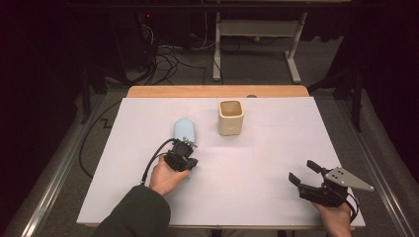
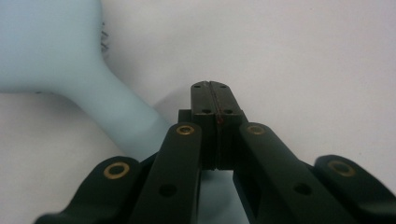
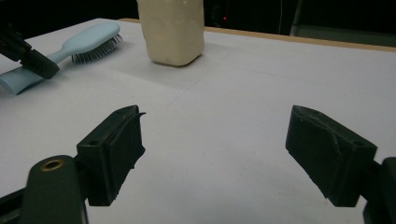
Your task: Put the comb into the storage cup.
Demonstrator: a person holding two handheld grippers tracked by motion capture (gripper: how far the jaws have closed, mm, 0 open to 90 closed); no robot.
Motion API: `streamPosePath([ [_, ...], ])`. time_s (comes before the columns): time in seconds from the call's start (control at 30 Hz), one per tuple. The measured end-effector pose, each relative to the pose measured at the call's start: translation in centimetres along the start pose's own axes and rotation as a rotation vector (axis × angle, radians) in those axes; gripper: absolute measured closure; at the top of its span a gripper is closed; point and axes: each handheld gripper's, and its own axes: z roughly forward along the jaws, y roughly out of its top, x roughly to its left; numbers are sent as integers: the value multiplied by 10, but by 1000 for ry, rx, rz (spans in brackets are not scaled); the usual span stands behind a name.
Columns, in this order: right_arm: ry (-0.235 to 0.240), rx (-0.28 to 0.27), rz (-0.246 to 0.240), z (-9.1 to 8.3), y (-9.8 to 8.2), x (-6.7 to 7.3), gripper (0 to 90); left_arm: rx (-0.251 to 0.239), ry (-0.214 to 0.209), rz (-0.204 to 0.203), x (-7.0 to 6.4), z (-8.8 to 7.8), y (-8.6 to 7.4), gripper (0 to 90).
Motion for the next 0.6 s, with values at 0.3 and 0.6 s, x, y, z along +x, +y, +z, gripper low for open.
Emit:
streamPosePath([
  [0.3,1,4,-2,0,0,0,196,-8,-4,-20,6,-3,-10,900],
  [0.6,2,10,-3,1,0,0,197,-17,19,-30,12,-7,-16,900],
])
